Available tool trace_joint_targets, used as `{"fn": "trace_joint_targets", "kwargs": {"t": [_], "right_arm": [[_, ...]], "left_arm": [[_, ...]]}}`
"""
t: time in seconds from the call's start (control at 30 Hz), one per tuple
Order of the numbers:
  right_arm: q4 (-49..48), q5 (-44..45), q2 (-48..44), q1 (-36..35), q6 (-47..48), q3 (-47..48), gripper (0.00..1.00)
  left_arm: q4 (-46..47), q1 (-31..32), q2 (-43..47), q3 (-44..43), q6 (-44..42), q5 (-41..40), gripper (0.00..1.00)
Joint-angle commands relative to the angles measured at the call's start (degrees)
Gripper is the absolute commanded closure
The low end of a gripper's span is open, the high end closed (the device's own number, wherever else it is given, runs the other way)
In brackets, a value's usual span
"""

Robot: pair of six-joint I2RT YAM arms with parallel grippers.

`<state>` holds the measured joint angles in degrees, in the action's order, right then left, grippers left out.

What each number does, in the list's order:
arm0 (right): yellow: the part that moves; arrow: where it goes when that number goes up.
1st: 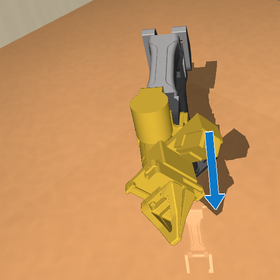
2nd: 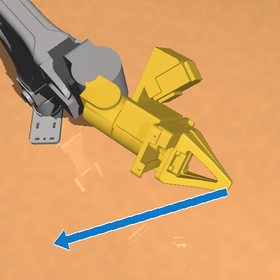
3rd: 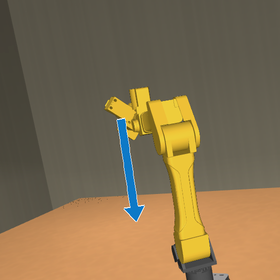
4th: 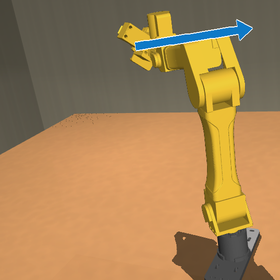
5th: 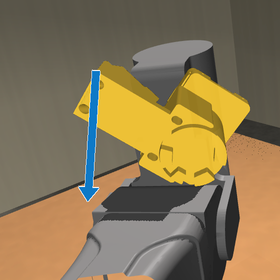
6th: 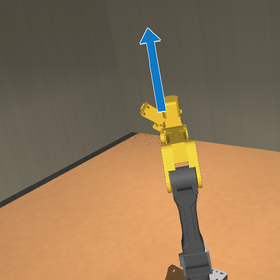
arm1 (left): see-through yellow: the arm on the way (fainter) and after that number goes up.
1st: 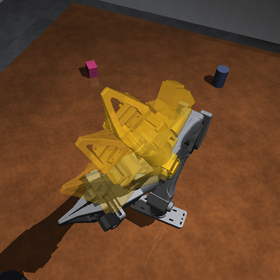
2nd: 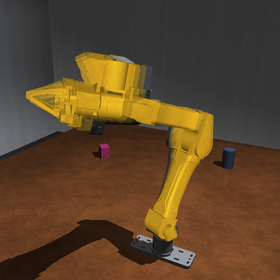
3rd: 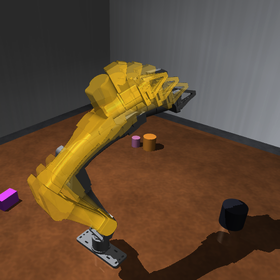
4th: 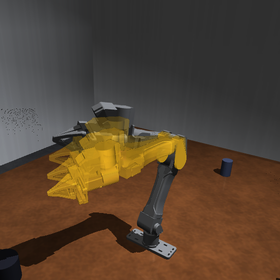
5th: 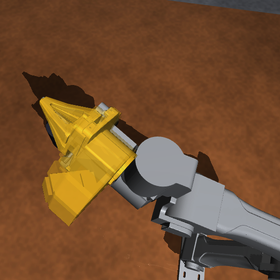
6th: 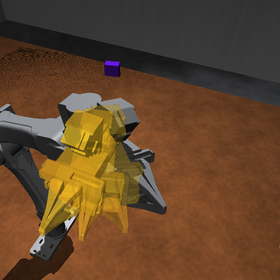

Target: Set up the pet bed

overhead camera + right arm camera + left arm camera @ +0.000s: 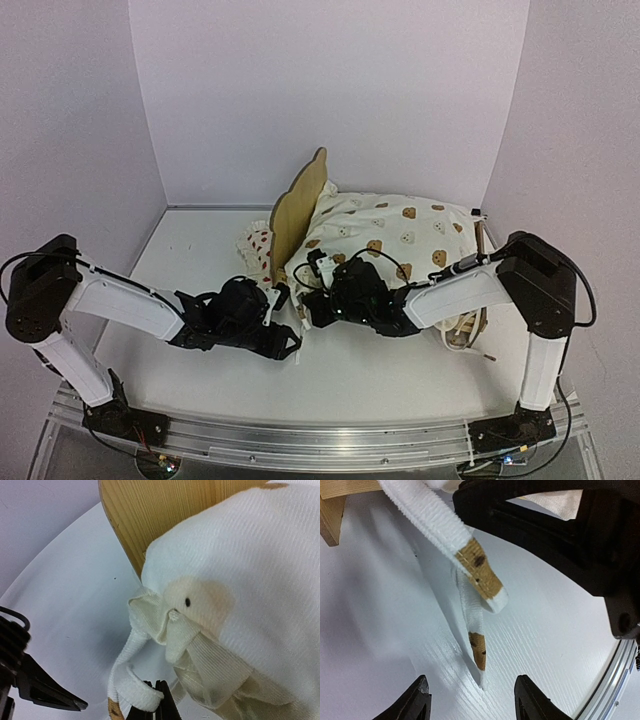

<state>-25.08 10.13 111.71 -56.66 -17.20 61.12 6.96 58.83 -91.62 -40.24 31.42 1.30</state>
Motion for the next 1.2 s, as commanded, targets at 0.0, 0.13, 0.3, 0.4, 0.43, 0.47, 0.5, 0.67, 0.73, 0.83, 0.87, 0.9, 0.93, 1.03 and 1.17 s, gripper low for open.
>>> {"fn": "trace_joint_targets", "kwargs": {"t": [0.0, 0.13, 0.3, 0.4, 0.43, 0.47, 0.5, 0.67, 0.73, 0.83, 0.87, 0.9, 0.93, 1.03, 1.17], "right_arm": [[0.02, 0.50, -3.57, -0.37, -1.15, 2.40, 1.00], [0.36, 0.54, -3.73, -0.36, -1.26, 2.60, 1.00], [0.54, 0.77, -4.34, -0.37, -1.26, 2.29, 1.00], [0.69, 0.67, -4.61, -0.38, -1.46, 2.34, 1.00], [0.75, 0.62, -4.64, -0.38, -1.54, 2.34, 1.00], [0.80, 0.60, -4.64, -0.38, -1.60, 2.34, 1.00], [0.89, 0.78, -4.72, -0.38, -1.74, 2.30, 1.00], [1.20, 1.20, -5.16, -0.38, -2.09, 2.08, 1.00], [1.38, 1.35, -5.60, -0.35, -2.11, 1.96, 1.00], [1.81, 1.71, -6.56, -0.37, -2.09, 1.88, 1.00], [2.14, 1.85, -6.86, -0.38, -2.12, 1.93, 1.00], [2.45, 2.00, -7.15, -0.38, -2.09, 2.01, 1.00], [2.78, 2.14, -7.48, -0.38, -1.94, 2.14, 1.00], [4.17, 2.81, -8.92, -0.35, -1.02, 2.71, 1.00], [6.73, 4.15, -10.94, -0.38, 1.39, 4.33, 1.00]], "left_arm": [[3.13, 0.22, -3.34, -3.20, -0.89, -0.77, 0.45], [4.71, 0.30, -5.63, -4.10, -0.86, -0.50, 0.48], [5.81, 0.42, -6.85, -4.71, -0.82, -2.57, 0.57], [6.88, 0.43, -7.99, -5.09, -1.07, -3.24, 0.62], [7.16, 0.42, -8.52, -5.31, -1.14, -3.54, 0.65], [7.51, 0.39, -9.03, -5.50, -1.24, -3.78, 0.67], [7.96, 0.46, -9.40, -5.63, -1.38, -3.88, 0.71], [8.42, 0.48, -10.74, -6.22, -1.60, -5.41, 0.98], [8.35, 0.45, -10.15, -5.81, -1.47, -6.68, 1.00], [7.40, 0.48, -8.56, -4.89, -1.14, -8.76, 1.00], [6.54, 0.44, -8.07, -4.77, -1.03, -9.96, 1.00], [5.63, 0.41, -7.52, -4.63, -0.95, -11.01, 1.00], [4.69, 0.39, -6.84, -4.42, -0.92, -11.78, 1.00], [2.12, 0.01, -4.91, -3.70, -0.92, -14.48, 1.00], [-1.50, -3.44, -1.95, -2.69, -0.59, -15.51, 1.00]]}}
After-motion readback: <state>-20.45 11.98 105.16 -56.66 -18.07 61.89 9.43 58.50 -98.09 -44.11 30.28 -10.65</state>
